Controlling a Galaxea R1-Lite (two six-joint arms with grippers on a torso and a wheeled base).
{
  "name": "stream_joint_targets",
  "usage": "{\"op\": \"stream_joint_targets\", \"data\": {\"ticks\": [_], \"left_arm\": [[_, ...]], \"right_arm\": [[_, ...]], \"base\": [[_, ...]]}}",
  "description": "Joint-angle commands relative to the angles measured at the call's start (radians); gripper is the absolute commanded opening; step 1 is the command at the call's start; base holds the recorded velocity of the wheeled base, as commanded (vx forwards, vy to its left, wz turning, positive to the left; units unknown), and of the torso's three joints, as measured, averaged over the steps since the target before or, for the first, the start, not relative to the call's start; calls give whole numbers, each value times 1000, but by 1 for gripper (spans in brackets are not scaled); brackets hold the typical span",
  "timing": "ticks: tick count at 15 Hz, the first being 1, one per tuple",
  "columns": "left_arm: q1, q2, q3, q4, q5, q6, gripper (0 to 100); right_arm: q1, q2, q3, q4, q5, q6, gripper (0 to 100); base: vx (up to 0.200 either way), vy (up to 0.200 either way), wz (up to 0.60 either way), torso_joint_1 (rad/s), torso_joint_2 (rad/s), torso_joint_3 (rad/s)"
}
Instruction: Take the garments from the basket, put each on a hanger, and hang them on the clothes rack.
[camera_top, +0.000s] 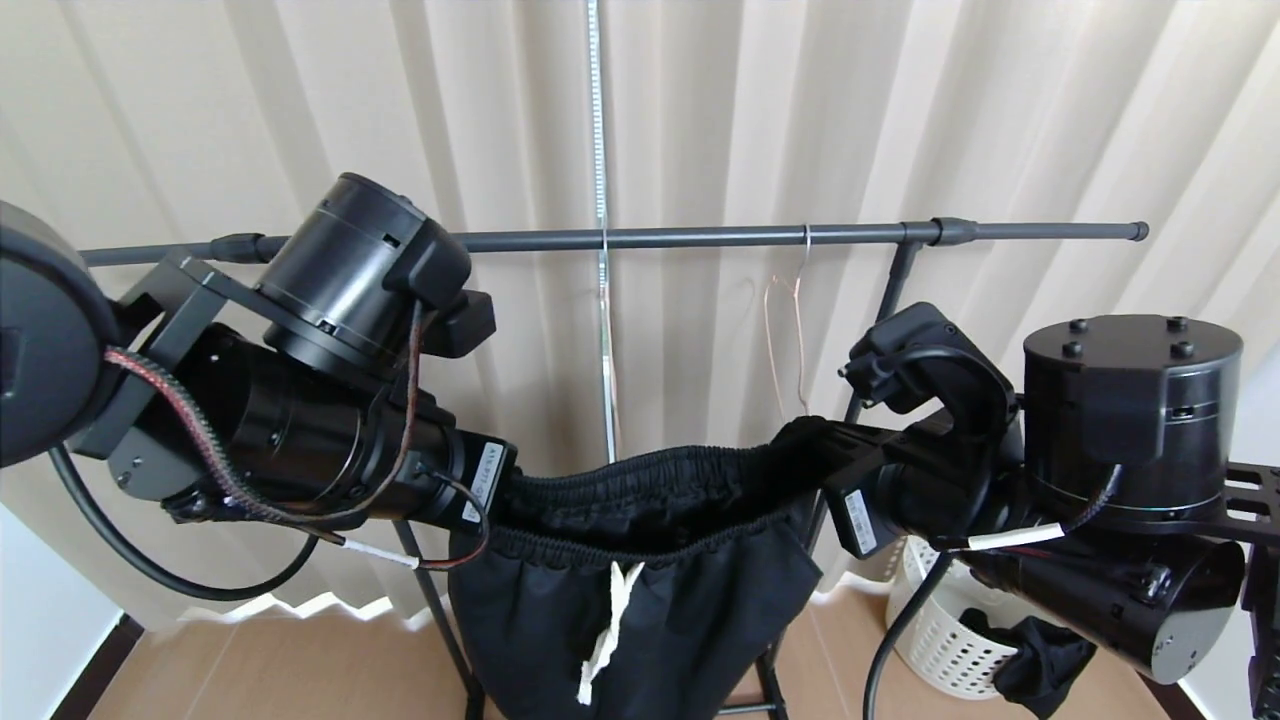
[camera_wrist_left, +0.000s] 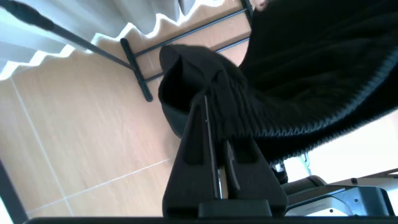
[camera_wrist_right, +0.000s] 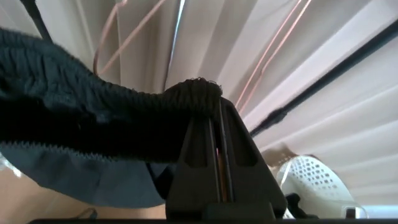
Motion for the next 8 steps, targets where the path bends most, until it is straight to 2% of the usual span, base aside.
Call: {"op": "stream_joint_targets", "data": {"ticks": [1, 8], "left_arm": [[-15, 56, -71, 31, 8, 1, 0], [19, 44, -87, 99, 8, -36, 0]], "right_arm": [[-2, -1, -1, 10, 0, -1, 0], [-156, -33, 4, 70, -5, -39, 0]], "base": [[0, 0, 0, 0, 0, 0], [0, 0, 0, 0, 0, 0]]}}
